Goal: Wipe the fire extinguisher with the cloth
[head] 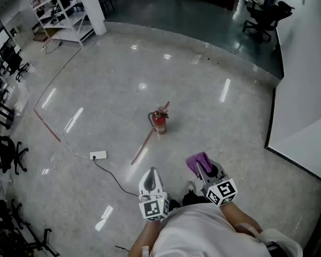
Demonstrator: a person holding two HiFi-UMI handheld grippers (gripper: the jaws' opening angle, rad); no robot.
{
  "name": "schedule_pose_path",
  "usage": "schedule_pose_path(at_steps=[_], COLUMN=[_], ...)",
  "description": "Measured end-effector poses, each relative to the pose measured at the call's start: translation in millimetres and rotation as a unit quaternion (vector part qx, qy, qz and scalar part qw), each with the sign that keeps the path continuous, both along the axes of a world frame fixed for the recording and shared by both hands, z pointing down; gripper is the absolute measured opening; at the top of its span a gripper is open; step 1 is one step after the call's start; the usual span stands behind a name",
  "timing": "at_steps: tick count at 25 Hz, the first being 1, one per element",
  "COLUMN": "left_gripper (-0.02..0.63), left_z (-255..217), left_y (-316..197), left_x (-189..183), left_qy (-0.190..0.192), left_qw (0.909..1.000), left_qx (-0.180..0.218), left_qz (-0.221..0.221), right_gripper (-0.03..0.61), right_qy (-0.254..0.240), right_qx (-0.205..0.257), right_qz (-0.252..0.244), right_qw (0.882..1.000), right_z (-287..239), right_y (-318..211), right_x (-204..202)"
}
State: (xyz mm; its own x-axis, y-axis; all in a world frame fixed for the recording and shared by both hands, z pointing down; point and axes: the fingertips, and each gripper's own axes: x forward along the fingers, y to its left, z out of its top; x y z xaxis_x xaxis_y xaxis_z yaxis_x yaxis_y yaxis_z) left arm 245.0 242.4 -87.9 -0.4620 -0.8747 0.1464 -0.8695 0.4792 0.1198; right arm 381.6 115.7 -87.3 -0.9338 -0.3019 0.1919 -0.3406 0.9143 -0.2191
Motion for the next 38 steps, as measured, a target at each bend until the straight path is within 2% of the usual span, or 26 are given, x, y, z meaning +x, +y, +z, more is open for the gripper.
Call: schedule_pose_path(at_steps=[9, 16, 23, 27, 32, 38], left_gripper=[0.005, 0.005, 0.005, 0.005, 0.005, 0.005], left_z=[6, 12, 25, 32, 52, 92], left_y=[2, 0, -13, -26, -48, -70], left_x=[6, 2, -2, 0, -38, -116], left_qy=[0.0, 0.005, 0.003, 0.005, 0.0, -0.004], left_qw=[1.0, 1.0, 1.0, 0.9997, 0.9997, 0.997], left_qx=[-0.002, -0.007, -0.006, -0.023, -0.02, -0.02], left_qz=[0.002, 0.003, 0.005, 0.012, 0.013, 0.075], right_gripper=[0.058, 0.058, 0.058, 0.058, 0.058, 0.058], right_qy=[0.001, -0.015, -0.006, 0.006, 0.003, 0.002], right_qx=[0.003, -0.013, -0.007, -0.011, -0.004, -0.016], right_qz=[-0.003, 0.007, -0.001, -0.006, 0.005, 0.063], right_qw=[1.0, 1.0, 1.0, 1.0, 1.0, 0.998], right_z=[5, 6, 19, 28, 48, 91], right_y=[3, -2, -17, -30, -57, -68], right_x=[1, -3, -15, -21, -58, -113])
